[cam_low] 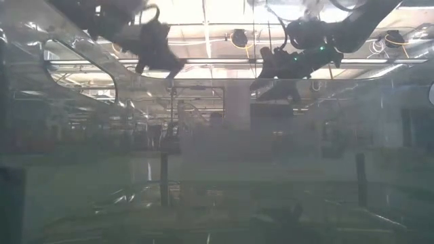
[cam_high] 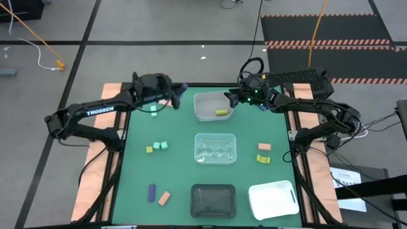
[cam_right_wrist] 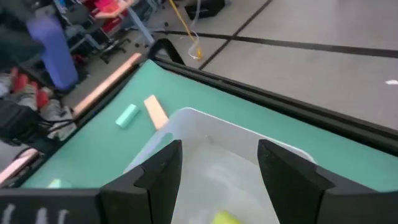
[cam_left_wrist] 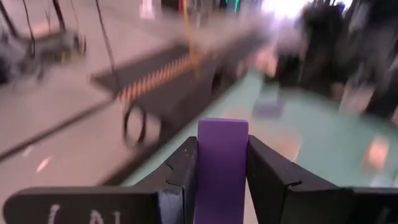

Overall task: Sort & place blocks by color
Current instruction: Put the top left violet block into the transparent bin

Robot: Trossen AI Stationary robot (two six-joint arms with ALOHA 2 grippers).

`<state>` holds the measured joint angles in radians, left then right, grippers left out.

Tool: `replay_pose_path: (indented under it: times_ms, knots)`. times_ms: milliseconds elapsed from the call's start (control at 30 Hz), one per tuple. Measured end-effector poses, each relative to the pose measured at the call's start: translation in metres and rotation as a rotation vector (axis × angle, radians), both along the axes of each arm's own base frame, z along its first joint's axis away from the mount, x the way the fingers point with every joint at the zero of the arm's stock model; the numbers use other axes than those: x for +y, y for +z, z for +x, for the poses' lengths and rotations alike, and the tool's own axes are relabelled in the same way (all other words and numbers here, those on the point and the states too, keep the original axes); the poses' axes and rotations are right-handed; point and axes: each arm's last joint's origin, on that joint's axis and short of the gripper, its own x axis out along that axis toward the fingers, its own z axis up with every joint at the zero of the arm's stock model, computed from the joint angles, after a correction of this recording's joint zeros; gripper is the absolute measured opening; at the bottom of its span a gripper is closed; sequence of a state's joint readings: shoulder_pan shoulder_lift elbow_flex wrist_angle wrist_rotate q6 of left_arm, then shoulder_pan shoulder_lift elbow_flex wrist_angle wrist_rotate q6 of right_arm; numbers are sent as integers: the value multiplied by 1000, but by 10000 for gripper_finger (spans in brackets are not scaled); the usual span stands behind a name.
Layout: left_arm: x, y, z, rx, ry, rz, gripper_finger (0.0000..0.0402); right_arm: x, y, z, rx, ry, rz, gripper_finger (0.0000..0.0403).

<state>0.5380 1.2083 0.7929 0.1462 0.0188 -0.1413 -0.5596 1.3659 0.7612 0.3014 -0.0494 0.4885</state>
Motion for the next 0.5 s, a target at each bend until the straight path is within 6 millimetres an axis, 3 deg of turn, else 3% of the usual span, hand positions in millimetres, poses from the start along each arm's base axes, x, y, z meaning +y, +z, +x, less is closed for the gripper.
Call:
replay_pose_path:
  times_ms: [200, 500]
  knots:
    - [-6, 18, 9, -269, 116, -38, 103, 13, 15, 13, -109, 3, -134, 201]
    - [-23, 21, 29, -508, 178, -172, 103, 31, 43, 25, -263, 29, -454, 201]
